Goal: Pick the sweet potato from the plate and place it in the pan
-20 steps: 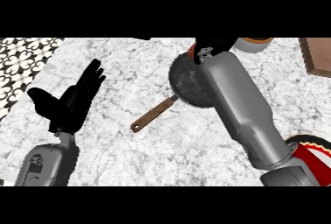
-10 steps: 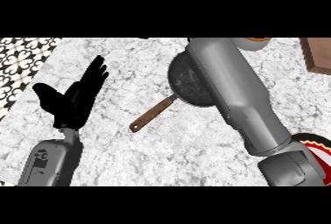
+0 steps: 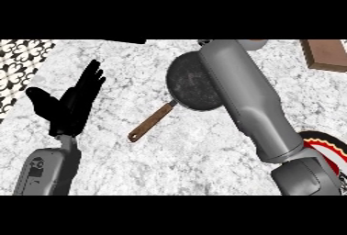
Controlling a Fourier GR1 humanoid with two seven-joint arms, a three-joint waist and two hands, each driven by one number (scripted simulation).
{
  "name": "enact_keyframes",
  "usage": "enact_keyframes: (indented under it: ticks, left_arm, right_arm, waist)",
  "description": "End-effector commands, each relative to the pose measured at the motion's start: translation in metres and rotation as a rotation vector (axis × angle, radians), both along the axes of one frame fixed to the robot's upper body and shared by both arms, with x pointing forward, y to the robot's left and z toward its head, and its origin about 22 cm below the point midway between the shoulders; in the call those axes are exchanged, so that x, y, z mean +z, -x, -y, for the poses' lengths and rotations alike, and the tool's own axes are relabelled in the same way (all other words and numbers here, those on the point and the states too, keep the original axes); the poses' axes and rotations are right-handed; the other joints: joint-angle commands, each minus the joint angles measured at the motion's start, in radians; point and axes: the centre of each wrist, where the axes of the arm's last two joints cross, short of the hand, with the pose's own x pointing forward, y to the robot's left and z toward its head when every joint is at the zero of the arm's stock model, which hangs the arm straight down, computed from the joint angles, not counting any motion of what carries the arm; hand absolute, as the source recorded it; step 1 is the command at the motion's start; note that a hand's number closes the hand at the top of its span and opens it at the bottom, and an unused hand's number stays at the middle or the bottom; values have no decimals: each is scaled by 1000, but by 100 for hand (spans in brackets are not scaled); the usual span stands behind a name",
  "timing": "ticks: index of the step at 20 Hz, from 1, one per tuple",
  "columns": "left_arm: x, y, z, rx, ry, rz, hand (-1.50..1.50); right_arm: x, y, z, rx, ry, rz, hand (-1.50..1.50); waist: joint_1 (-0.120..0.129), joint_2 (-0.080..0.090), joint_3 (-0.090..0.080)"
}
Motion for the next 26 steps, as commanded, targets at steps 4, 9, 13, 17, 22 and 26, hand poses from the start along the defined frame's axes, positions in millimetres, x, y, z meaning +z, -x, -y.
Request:
enact_keyframes:
  ticks: [4, 9, 13, 17, 22, 26]
  left_arm:
    - [-7, 1, -13, 39, 5, 1, 0]
    - [-2, -1, -18, 55, 4, -2, 0]
    - [-9, 6, -9, 35, 11, -6, 0]
    - [-8, 10, -19, 64, 1, -12, 0]
    - [-5, 5, -20, 45, 2, 1, 0]
    - [-5, 9, -12, 35, -4, 8, 0]
  right_arm:
    - [-61, 4, 16, -162, -156, 88, 150]
    - [-93, 7, 29, -93, -216, 76, 150]
    - [-119, 10, 39, -128, -226, 45, 150]
    - [-129, 10, 56, -242, -386, 29, 150]
    - [-152, 15, 71, -250, -511, 28, -150]
    - [-166, 19, 72, -199, -524, 93, -150]
  waist:
    - [-39, -2, 3]
    - [-51, -3, 4]
    - [-34, 2, 4]
    - [-53, -6, 6]
    - [-44, -1, 5]
    - [-38, -5, 6]
